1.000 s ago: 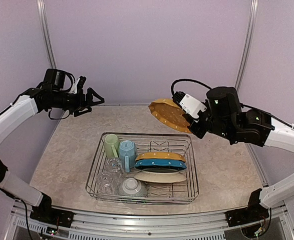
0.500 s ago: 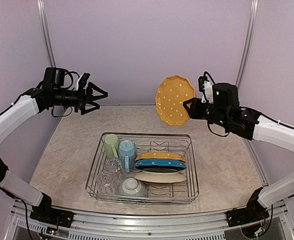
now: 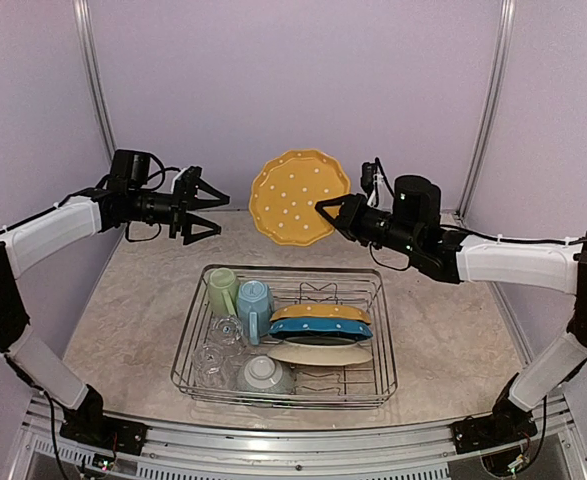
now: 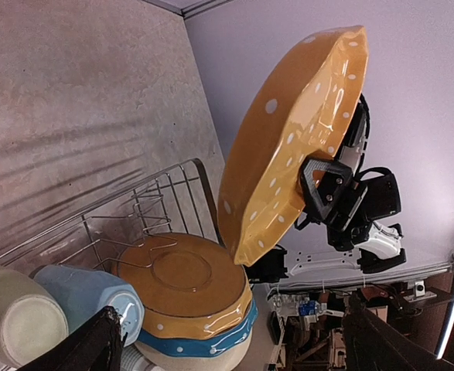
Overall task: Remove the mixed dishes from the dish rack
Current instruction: Pass from the right arm to the left
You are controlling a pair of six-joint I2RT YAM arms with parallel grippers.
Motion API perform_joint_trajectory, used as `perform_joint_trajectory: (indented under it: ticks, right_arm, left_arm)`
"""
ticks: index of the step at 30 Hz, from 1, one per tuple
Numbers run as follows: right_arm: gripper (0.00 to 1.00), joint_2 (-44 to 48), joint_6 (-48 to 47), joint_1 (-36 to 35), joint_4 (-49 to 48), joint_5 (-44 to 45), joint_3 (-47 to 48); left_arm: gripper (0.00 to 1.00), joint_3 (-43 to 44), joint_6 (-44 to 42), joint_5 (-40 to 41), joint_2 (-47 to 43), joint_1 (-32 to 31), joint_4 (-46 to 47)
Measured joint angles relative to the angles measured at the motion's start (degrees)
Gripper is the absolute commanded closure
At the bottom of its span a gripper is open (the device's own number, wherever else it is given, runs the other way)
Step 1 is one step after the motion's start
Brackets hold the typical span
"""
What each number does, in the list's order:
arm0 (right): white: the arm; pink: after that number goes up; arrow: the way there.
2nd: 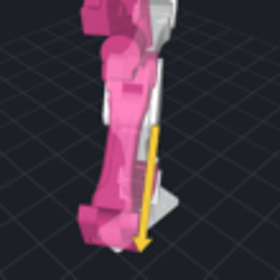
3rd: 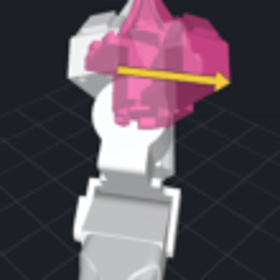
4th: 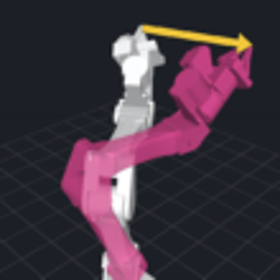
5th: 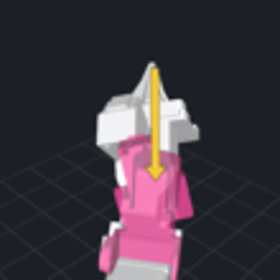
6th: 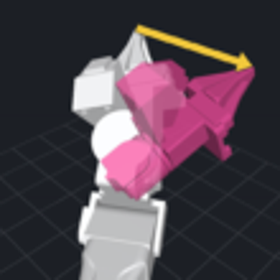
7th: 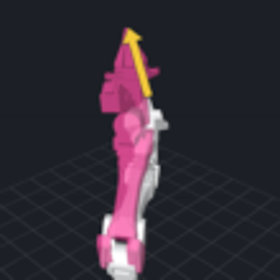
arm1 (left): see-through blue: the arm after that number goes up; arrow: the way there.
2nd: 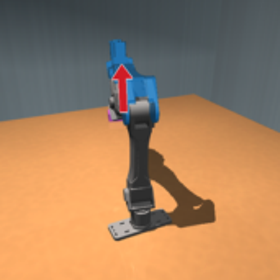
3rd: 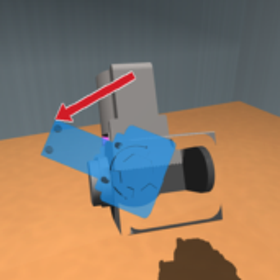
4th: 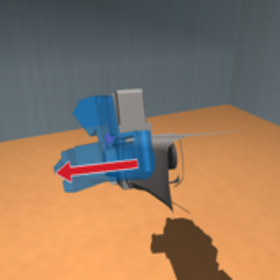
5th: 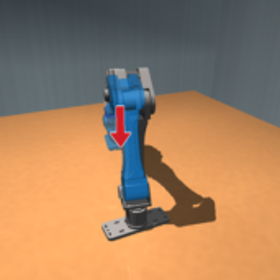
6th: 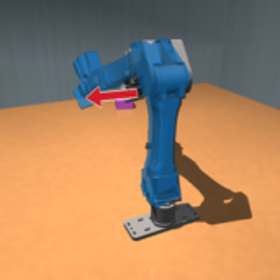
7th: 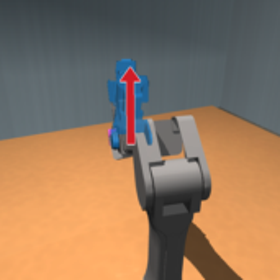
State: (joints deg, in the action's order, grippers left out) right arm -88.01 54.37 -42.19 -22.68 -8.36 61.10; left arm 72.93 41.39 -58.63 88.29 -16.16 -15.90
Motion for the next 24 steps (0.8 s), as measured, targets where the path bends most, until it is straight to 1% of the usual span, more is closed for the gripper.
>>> perform_joint_trajectory:
  ticks: [2,7,9,13,15,17,20,24]
  right_arm:
    - [1.00,-1.6,1.6,-0.5,-2.6,-0.8,0.0]
    - [1.00,-5.4,4.5,-2.0,-8.4,-1.8,0.0]
    - [1.00,-6.6,5.4,-2.8,-9.6,-2.2,0.1]
    - [1.00,-9.0,6.4,-4.2,-11.5,-2.8,1.0]
    - [1.00,-9.6,6.8,-4.7,-12.2,-3.0,1.1]
    - [1.00,-9.9,7.1,-5.1,-12.9,-3.1,1.1]
    - [1.00,-10.4,7.6,-5.7,-14.5,-3.2,1.4]
    - [1.00,-11.9,8.4,-6.3,-16.7,-3.2,2.3]
  left_arm:
    - [0.10,0.0,0.3,-0.3,0.1,-0.1,0.2]
    - [0.27,0.0,0.8,-0.8,0.9,-0.5,0.8]
    - [0.32,0.0,0.8,-0.7,1.5,-0.9,0.9]
    - [0.46,0.0,0.7,-0.6,2.0,-1.7,0.9]
    - [0.49,0.0,0.7,-0.4,2.1,-1.9,0.8]
    - [0.54,0.0,0.5,-0.4,2.1,-2.0,0.8]
    - [0.58,0.0,0.6,-0.3,2.1,-2.0,0.8]
    - [0.70,0.0,0.5,-0.2,2.1,-2.0,0.9]
